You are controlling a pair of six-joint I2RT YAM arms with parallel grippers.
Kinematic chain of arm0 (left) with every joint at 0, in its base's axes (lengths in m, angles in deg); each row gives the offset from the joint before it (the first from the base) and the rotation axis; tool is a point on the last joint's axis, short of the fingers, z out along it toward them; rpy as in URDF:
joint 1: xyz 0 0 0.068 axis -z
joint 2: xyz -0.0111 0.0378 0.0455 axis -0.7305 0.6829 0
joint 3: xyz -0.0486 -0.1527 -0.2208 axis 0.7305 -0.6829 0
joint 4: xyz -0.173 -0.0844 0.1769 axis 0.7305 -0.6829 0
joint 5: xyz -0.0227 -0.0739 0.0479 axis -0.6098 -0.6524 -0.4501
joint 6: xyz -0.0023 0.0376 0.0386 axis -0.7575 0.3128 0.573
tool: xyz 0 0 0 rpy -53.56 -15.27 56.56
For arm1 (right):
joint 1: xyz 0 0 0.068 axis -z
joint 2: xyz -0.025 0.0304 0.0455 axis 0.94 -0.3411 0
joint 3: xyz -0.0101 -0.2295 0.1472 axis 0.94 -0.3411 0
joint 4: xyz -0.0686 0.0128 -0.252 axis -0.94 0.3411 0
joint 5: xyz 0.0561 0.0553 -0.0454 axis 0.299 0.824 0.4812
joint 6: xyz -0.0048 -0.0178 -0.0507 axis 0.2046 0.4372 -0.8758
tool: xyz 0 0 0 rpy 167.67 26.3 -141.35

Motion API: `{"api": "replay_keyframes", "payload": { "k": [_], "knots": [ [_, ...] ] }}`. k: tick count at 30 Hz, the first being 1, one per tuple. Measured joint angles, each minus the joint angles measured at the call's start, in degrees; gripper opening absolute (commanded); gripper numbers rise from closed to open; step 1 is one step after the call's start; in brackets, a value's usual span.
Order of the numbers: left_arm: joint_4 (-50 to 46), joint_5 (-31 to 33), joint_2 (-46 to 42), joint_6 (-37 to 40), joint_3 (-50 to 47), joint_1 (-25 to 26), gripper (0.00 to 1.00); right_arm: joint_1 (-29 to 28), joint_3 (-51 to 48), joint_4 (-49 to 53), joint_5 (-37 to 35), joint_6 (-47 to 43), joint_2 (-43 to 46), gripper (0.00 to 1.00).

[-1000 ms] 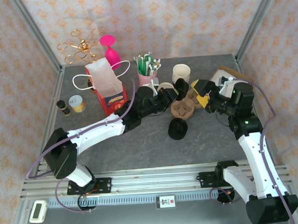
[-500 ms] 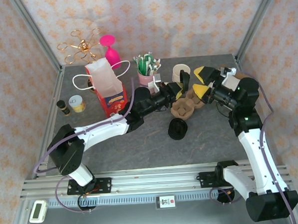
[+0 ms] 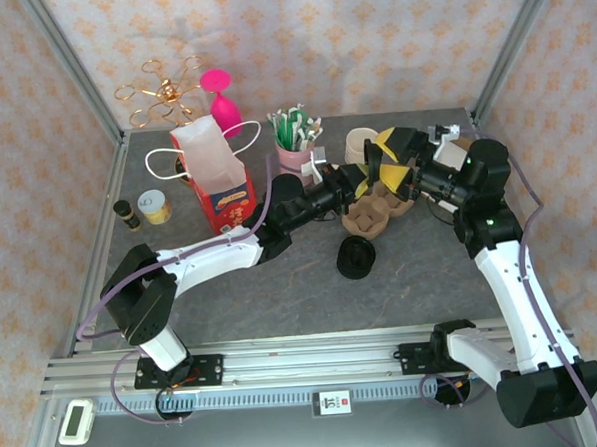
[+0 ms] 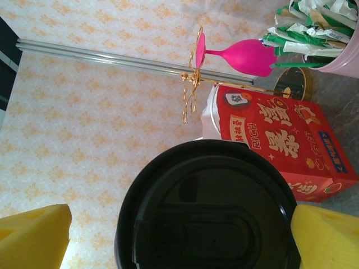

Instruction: Pack the takeout coffee

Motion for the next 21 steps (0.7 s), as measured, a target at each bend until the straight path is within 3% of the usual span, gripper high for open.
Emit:
{"api": "replay_keyframes", "payload": {
  "k": [21],
  "knots": [
    [2.82,-0.04,0.0,-1.46,0.09,-0.04,0.07,-0.04,1.9,2.78,2.32,-2.12,-1.05,0.86]
  ]
}}
